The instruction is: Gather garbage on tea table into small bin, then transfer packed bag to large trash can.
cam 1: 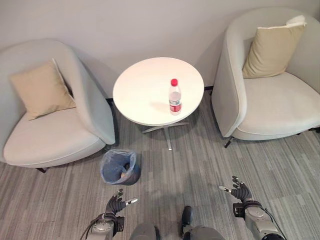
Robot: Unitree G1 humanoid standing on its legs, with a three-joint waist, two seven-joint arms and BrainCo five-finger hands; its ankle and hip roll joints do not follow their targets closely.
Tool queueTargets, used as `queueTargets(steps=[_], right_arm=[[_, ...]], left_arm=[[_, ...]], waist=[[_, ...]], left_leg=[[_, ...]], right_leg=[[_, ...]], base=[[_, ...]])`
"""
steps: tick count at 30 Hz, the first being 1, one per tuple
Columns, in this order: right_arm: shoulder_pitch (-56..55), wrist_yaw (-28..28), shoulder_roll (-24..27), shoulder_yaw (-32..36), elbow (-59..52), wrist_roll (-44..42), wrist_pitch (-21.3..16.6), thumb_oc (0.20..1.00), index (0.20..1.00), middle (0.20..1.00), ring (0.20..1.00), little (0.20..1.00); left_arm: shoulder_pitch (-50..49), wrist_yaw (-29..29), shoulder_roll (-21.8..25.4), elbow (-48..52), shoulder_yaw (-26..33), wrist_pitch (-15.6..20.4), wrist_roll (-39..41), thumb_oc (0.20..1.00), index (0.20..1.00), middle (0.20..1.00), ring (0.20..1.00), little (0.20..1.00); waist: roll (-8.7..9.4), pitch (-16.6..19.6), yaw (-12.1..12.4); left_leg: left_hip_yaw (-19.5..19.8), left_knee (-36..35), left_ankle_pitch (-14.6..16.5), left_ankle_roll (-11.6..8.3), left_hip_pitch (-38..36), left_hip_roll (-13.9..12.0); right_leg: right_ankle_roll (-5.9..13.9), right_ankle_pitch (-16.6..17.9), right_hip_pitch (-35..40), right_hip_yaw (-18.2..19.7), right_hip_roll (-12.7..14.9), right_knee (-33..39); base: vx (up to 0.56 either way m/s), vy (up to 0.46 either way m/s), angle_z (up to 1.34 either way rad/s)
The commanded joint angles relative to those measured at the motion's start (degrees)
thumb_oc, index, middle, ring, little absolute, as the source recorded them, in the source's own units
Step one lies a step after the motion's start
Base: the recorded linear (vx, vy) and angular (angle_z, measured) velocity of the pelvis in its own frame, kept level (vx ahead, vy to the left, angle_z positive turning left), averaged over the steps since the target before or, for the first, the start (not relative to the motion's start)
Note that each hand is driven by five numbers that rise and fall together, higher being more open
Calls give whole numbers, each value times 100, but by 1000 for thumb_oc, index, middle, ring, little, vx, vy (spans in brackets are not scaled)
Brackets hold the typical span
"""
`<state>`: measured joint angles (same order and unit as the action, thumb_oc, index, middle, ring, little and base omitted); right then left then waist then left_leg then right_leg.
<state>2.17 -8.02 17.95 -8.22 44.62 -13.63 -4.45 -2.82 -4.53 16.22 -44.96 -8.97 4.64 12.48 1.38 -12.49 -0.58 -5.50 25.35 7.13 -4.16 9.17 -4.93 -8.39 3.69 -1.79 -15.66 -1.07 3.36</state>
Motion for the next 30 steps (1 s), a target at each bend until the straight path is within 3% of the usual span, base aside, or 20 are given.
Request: queueTargets(steps=[1,2,5,9,10,12,15,20,25,30], right_arm=[[-33,-103,212,108,-32,-176,-92,1000,1000,1000,1000,1000],[-34,-125,193,81,-15,-167,-81,1000,1000,1000,1000,1000],[-32,-149,169,57,13,-105,-55,1000,1000,1000,1000,1000],[-75,-132,126,60,-23,-59,-32,1000,1000,1000,1000,1000],[-110,-95,14,78,-8,-15,-7,1000,1000,1000,1000,1000],[-126,-80,-13,83,-24,2,5,1000,1000,1000,1000,1000],[-35,-25,-70,6,-3,90,46,1000,1000,1000,1000,1000],[15,24,-134,-75,-58,149,49,1000,1000,1000,1000,1000],[119,7,-4,-188,-123,317,60,1000,1000,1000,1000,1000],[149,-9,182,-325,-494,689,3,1000,1000,1000,1000,1000]], left_arm=[[224,-21,127,43,-217,121,-37,1000,1000,1000,1000,1000],[225,-36,140,50,-218,121,-42,1000,1000,1000,1000,1000],[180,-61,137,52,-205,120,-32,1000,1000,1000,1000,1000],[92,-56,163,76,-141,103,-19,1000,1000,1000,1000,1000],[73,-27,196,-24,-100,85,-61,1000,1000,1000,1000,1000],[68,-23,205,-45,-81,82,-70,1000,1000,1000,1000,1000],[47,-25,342,50,-23,78,-70,1000,1000,1000,1000,1000],[45,-60,480,54,77,97,-74,1000,1000,1000,1000,1000],[146,-58,480,-71,42,112,-107,1000,1000,1000,1000,1000],[218,-132,446,-207,99,168,-191,1000,1000,1000,1000,1000]], waist=[[18,-60,17],[-13,-63,102],[-15,-34,178],[43,2,259],[144,112,286],[163,173,295],[233,206,373],[158,186,363],[65,57,166],[104,-14,120]], left_leg=[[-377,-1425,-455,-6,155,134],[-376,-1829,-827,-91,328,137],[-394,-2153,-1098,-138,506,88],[-513,-2114,-1151,-108,495,32],[-573,-1837,-1024,-6,501,65],[-600,-1763,-948,38,512,78],[-595,-1516,-539,284,431,232],[-587,-1715,-350,479,80,331],[-390,-2030,-386,486,-241,401],[-231,-1985,-344,427,-351,482]], right_leg=[[1120,-1076,186,36,456,-324],[1136,-1167,349,65,361,-303],[1172,-1279,575,96,287,-307],[1184,-1414,823,216,289,-396],[1267,-1507,1013,248,464,-507],[1303,-1509,987,265,536,-571],[1483,-1461,769,405,823,-1150],[1630,-1127,42,528,934,-2007],[1532,-941,-525,593,813,-1600],[1547,-831,-456,857,764,-1177]], base=[[227,25,66],[157,23,67],[267,91,-22],[301,177,-26],[371,245,-21],[251,186,-4],[180,229,-12],[102,147,-10],[88,19,15],[55,-80,31]])
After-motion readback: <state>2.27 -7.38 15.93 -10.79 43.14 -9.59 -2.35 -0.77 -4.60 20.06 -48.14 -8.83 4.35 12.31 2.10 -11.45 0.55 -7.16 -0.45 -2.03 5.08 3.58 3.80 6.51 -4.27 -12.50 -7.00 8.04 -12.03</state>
